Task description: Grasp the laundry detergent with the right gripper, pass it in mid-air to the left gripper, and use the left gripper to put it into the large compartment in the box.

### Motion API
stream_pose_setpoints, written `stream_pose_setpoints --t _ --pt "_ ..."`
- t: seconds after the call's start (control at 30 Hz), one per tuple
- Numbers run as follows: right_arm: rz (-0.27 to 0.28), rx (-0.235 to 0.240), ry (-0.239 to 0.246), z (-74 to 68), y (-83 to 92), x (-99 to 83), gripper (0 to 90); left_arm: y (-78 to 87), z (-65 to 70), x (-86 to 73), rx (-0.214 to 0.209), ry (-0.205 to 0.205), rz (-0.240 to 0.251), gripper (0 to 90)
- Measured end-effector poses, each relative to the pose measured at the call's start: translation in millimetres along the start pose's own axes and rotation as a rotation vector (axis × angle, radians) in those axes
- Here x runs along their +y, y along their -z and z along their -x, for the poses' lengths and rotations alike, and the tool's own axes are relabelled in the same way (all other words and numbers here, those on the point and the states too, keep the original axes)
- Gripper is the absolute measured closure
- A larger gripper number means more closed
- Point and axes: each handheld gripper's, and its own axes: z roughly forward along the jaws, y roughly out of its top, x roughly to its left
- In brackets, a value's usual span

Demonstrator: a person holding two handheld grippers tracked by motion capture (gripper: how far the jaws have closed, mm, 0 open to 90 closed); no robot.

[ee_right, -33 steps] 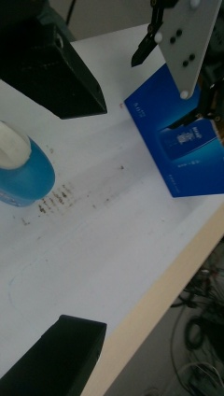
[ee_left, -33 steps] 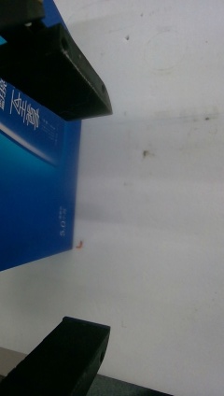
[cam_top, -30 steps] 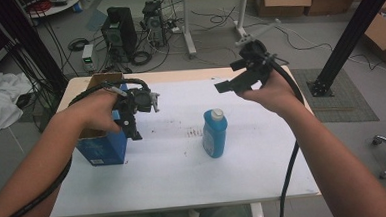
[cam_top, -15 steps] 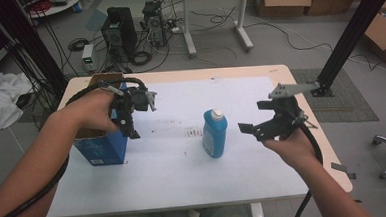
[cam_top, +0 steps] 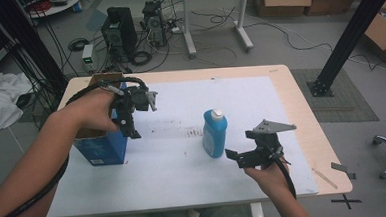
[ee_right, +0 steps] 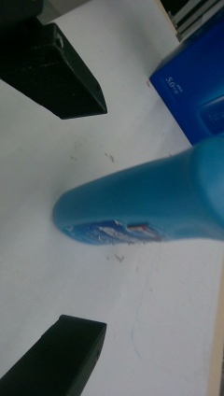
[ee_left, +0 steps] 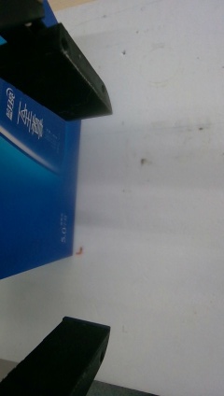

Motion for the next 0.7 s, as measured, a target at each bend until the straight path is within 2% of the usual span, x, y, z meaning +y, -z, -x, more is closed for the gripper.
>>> stream_pose_setpoints --t 0.13,0.2,0.27,0.43,0.53,0.7 --pt "0.0 -0.014 0.014 -6.4 -11.3 -6.4 0.0 -0.1 0.7 -0.4 0.001 -0.002 0.006 0.1" --pt "0.003 -0.036 0.02 -8.9 -16.0 -8.5 0.0 0.3 0.8 -0.6 0.001 -0.002 0.005 0.1" --pt "0.011 -0.039 0.014 -10.1 -20.1 -9.7 0.0 0.6 0.0 -0.8 0.002 -0.006 0.007 0.1" --pt "0.051 -0.074 0.033 -15.8 -31.5 -10.8 0.0 0.1 -1.3 -0.4 0.002 0.0 0.012 0.1" --pt "0.057 -0.095 0.049 -18.6 -39.9 -12.4 0.0 1.2 -0.1 1.0 0.0 -0.006 0.01 0.1" --pt "0.084 -0.118 0.026 -17.4 -53.3 -17.9 0.0 2.9 1.0 2.2 0.002 -0.012 0.003 0.1"
